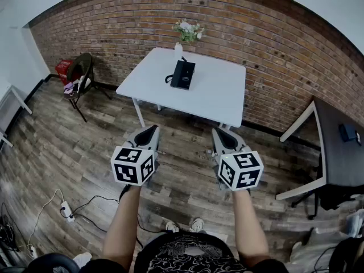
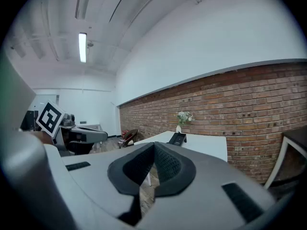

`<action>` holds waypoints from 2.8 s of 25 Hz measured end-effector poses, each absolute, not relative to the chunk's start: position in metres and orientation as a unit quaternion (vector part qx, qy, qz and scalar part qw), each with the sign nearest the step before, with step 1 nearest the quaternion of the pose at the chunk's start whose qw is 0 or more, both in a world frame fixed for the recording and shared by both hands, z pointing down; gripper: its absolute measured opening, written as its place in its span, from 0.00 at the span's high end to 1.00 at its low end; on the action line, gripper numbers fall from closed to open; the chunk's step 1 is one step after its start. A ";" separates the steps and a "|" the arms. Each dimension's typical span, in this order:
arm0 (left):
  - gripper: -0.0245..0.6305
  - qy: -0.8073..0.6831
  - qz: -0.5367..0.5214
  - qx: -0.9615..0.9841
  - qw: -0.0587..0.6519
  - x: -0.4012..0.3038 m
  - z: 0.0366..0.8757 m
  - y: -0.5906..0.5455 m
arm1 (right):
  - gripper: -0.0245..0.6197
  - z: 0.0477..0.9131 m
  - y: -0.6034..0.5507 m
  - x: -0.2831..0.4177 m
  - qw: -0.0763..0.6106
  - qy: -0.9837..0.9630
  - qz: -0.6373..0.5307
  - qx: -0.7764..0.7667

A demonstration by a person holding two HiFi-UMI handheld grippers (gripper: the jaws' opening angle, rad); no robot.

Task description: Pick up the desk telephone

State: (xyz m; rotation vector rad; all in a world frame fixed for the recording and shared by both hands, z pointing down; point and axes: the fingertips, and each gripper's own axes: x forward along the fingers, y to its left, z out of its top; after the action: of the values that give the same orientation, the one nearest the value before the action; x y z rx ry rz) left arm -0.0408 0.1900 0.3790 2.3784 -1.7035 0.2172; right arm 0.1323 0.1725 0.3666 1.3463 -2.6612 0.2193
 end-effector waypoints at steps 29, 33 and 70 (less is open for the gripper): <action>0.82 -0.548 0.041 0.827 0.117 -0.083 0.396 0.116 | 0.88 0.395 0.106 0.068 0.082 -0.884 0.087 0.451; 0.81 -0.550 0.043 0.825 0.123 -0.080 0.400 0.077 | 0.86 0.401 0.067 0.071 0.080 -0.885 0.096 0.449; 0.71 -0.576 0.065 0.797 0.167 -0.075 0.427 -0.204 | 0.64 0.436 -0.221 0.074 0.096 -0.900 0.165 0.391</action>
State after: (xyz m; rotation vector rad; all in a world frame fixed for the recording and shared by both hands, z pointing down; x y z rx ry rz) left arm -0.0746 -0.2043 0.4270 2.2695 -1.6394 0.1855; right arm 0.0741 -0.2210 0.4358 1.1576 -2.6680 0.4900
